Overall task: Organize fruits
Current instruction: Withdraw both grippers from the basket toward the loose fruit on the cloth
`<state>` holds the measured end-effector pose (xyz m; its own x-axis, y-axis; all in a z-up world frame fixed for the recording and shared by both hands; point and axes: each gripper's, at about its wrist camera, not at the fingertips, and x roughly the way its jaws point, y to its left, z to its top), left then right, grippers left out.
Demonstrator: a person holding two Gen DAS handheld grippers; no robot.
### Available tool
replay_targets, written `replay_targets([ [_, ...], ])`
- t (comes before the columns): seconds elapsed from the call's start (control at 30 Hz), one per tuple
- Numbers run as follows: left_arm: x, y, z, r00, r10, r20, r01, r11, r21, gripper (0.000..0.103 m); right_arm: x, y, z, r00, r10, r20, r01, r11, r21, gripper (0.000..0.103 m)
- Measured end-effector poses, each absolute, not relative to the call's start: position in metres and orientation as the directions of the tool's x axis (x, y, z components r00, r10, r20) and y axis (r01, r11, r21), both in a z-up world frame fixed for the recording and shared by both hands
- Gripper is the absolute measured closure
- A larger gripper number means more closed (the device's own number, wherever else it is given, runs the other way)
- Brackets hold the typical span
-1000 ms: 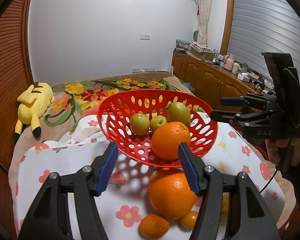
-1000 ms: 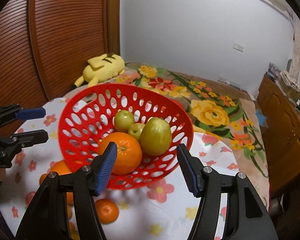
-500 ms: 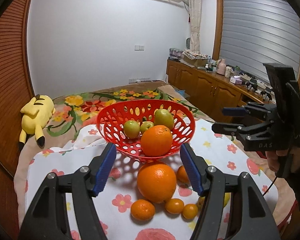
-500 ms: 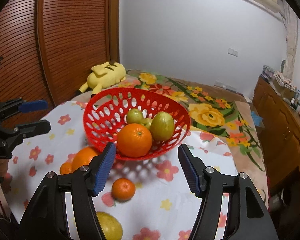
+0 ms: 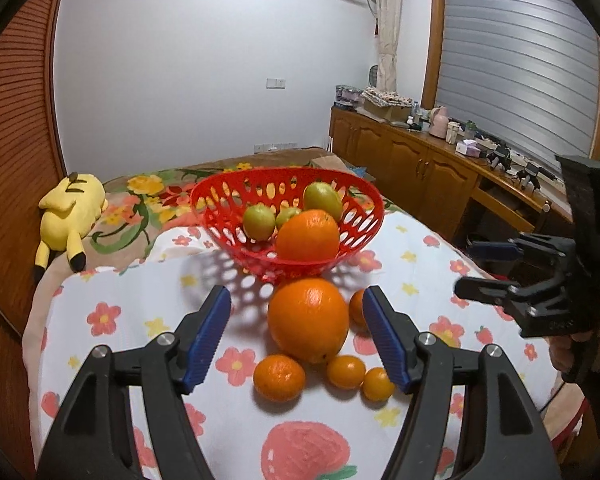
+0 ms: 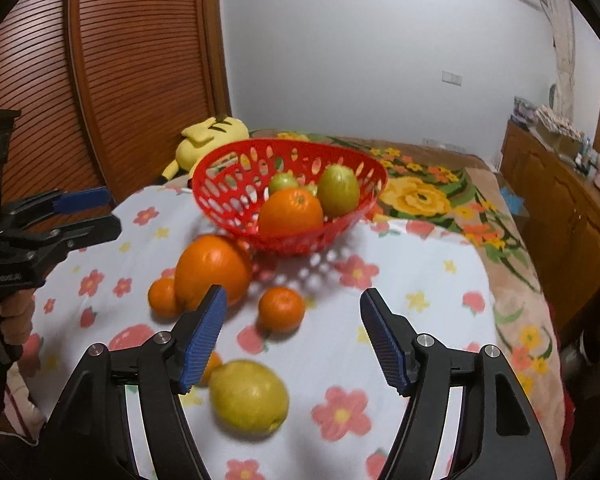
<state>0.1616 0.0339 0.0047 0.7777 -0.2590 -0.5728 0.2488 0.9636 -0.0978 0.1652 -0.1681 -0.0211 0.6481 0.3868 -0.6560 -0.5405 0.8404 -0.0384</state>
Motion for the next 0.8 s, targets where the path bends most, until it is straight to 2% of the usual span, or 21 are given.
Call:
replay_targets([
  [0.6,0.172,0.036,-0.067,0.66,-0.253,-0.707,0.237,0.964,-0.123,0.037,0.135,-0.171,-0.072,0.602,0.39,-0.697,-0.509,0.86,0.041,0.03],
  [0.8,0.178,0.036,-0.081,0.637,-0.251,-0.729,0.228,0.965,-0.133,0.043,0.132,-0.171,-0.083,0.589,0.401,-0.701,-0.51,0.858,0.062,0.03],
])
